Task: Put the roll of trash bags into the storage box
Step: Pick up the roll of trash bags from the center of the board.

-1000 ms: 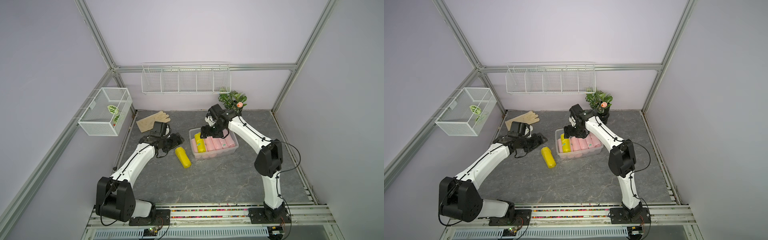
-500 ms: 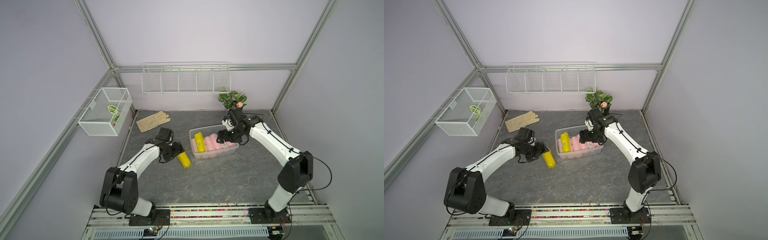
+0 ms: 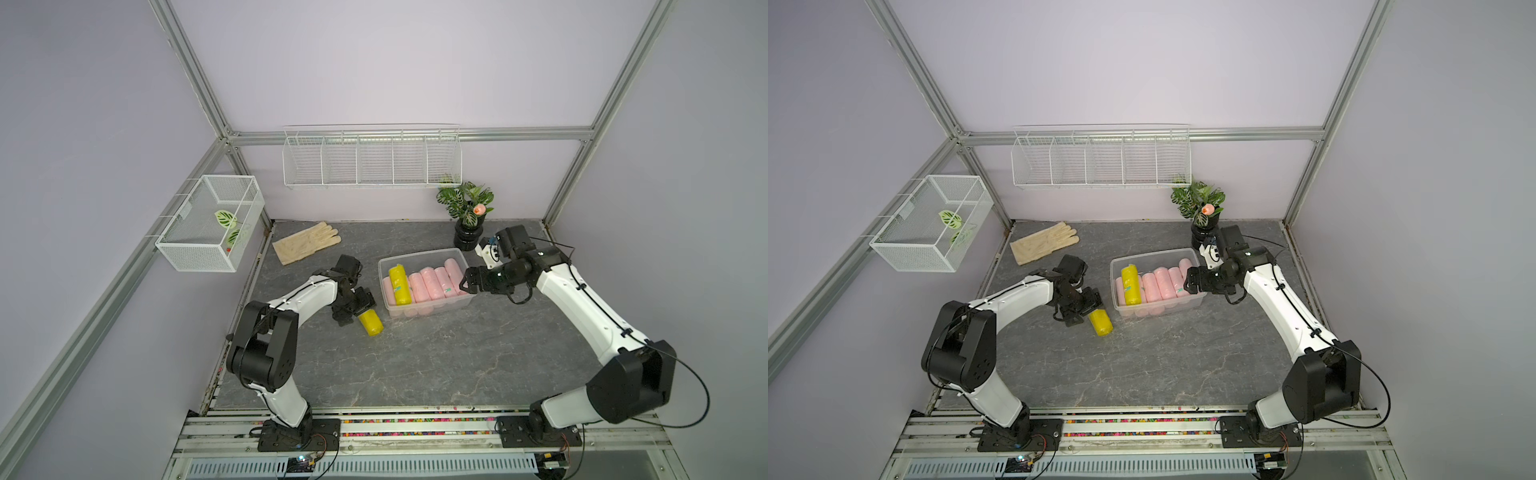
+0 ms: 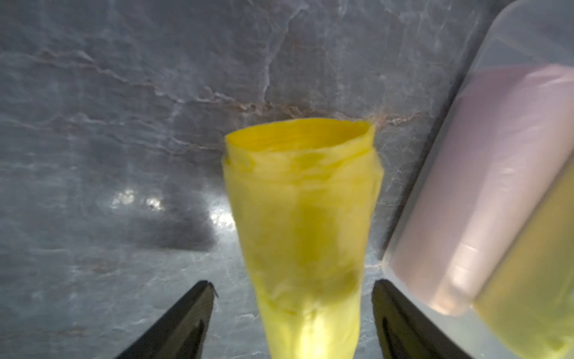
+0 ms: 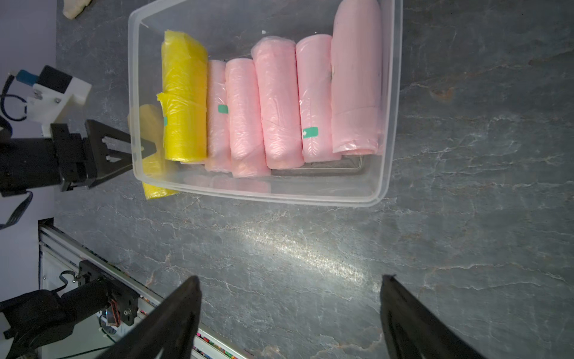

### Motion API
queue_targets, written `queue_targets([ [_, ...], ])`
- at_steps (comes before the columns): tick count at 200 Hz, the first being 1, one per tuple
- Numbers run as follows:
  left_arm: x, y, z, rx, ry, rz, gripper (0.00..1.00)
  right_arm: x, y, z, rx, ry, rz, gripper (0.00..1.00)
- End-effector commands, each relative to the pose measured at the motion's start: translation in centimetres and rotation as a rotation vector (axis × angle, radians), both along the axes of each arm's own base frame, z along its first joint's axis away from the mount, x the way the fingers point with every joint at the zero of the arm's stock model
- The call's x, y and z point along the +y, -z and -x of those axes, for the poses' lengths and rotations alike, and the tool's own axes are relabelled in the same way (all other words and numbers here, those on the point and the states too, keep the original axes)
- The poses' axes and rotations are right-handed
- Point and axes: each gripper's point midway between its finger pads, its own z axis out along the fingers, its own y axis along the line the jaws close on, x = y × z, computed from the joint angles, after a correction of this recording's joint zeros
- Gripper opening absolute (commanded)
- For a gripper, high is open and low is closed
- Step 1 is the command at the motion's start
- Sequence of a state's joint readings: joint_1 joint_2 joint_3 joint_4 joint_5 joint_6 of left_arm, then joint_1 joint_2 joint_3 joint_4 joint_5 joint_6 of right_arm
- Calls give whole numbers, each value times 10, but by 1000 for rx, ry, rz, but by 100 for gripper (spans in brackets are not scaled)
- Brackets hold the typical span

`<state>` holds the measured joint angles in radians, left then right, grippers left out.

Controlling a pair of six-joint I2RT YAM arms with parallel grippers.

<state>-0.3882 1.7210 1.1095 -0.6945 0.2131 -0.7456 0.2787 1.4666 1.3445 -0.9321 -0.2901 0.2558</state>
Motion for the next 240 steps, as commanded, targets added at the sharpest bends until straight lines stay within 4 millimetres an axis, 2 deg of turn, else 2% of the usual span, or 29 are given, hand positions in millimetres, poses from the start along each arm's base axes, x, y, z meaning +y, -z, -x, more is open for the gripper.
queue_targets([
  [1, 2, 0, -2, 8, -13, -43, 84, -4, -4, 7, -25, -18, -16, 91],
  [37, 4, 4, 1, 27, -7, -61, 84, -17, 0, 10, -25, 17, -4, 91],
  [105, 3, 12, -1, 60, 12, -94, 82, -21, 4, 11, -23, 17, -32, 91],
  [181, -3, 27, 3, 97, 50, -108, 72, -32, 14, 17, 0, 34, -39, 91],
  [240, -5, 24, 2, 94, 76, -116, 59, -35, 15, 16, 1, 42, -41, 91],
])
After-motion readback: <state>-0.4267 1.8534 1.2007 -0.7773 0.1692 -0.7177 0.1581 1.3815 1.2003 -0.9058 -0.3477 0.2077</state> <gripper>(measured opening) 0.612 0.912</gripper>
